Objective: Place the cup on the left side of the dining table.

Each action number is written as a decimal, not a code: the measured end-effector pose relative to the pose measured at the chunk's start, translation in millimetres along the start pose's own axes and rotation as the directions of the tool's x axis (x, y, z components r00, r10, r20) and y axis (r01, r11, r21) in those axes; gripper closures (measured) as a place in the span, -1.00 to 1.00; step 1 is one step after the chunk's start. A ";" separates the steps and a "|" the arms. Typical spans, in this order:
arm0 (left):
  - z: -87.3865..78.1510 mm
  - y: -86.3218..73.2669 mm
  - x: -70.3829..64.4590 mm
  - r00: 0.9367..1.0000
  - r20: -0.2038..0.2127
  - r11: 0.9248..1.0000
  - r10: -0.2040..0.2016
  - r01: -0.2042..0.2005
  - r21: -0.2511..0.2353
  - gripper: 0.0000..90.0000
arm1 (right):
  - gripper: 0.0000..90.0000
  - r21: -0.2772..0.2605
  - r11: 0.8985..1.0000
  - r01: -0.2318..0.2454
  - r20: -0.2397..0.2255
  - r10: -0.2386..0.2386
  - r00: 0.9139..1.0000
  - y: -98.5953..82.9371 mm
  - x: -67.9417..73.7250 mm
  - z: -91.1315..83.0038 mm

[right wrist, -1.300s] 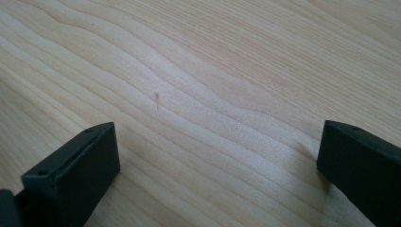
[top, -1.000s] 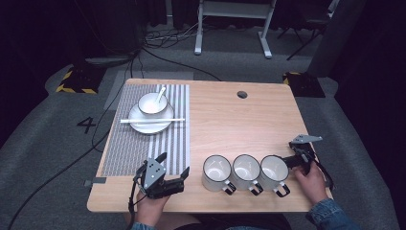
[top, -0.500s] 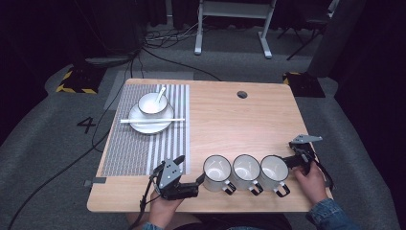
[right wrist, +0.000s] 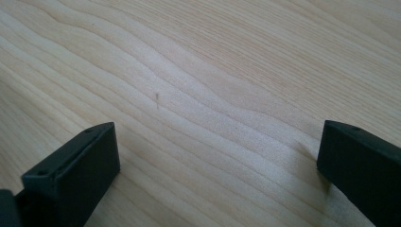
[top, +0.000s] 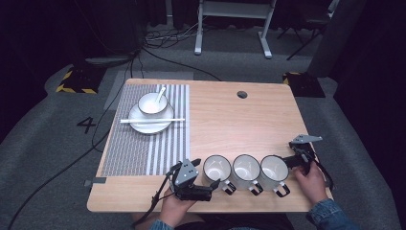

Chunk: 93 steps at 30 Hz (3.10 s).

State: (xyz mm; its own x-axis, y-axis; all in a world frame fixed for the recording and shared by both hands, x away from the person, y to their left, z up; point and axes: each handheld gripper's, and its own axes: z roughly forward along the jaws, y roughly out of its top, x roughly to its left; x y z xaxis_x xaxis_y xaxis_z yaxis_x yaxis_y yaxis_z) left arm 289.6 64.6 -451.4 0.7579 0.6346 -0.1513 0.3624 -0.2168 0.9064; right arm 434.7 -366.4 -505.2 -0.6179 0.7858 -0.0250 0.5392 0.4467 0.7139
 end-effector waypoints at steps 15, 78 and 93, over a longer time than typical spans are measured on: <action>34.3 -11.7 -3.3 0.997 -0.050 0.982 0.063 -0.053 0.179 -1.00 | -0.99 0.000 1.000 0.000 0.000 0.000 1.000 0.0 0.0 0.0; 33.9 -1.9 -2.7 0.990 -0.127 0.995 0.054 -0.042 0.095 -0.93 | -0.99 0.002 1.000 -0.002 0.000 0.002 1.000 -0.1 0.2 -0.3; 9.9 6.3 9.7 0.975 -0.219 1.000 0.023 -0.022 0.003 -0.93 | -0.99 0.002 1.000 -0.002 0.000 0.002 1.000 -0.1 0.2 -0.3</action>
State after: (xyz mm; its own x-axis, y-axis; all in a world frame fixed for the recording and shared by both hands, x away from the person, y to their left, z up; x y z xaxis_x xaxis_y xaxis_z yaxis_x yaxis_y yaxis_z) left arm 304.6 62.1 -451.1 0.6285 0.7767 -0.0405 0.3472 -0.2335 0.9083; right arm 434.3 -366.4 -505.0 -0.6173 0.7864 -0.0235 0.5416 0.4465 0.7122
